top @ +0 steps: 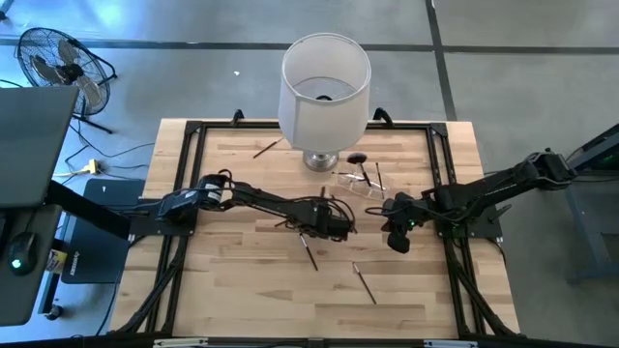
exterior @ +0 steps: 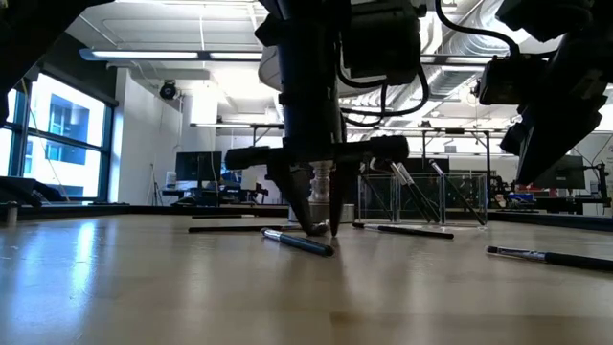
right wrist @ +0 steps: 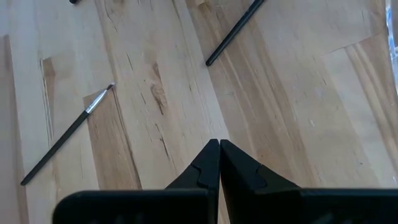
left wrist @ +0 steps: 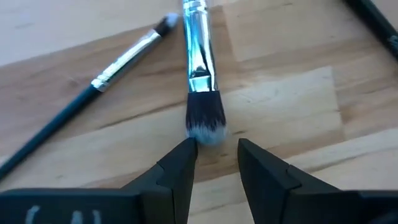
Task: Put items in baskets/containers
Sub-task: Put the foundation brush into the transparent organizer
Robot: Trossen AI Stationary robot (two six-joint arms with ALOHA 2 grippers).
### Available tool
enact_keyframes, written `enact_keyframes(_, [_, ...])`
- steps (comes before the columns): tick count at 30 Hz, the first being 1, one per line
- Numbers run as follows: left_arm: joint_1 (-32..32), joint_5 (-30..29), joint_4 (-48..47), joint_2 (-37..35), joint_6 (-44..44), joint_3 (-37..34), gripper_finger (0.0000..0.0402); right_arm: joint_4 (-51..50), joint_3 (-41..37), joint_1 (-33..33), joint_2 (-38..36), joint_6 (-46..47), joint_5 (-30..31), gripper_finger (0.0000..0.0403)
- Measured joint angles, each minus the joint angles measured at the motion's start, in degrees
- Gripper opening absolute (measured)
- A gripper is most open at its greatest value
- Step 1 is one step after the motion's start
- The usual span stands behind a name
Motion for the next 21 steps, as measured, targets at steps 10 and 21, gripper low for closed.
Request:
enact_keyframes(10, [0.0,0.3,-2.4,0.0,9.7,0.0,0.0007,0.7,0.0,0.0,0.0,0.0,-0.1,0.0007])
enact_keyframes(21, [-1.5,4.6,-9.1,0.1,29.5,0.5,0.0001,1.6,0.0,0.0,0.0,-9.3,-1.9,0.0007])
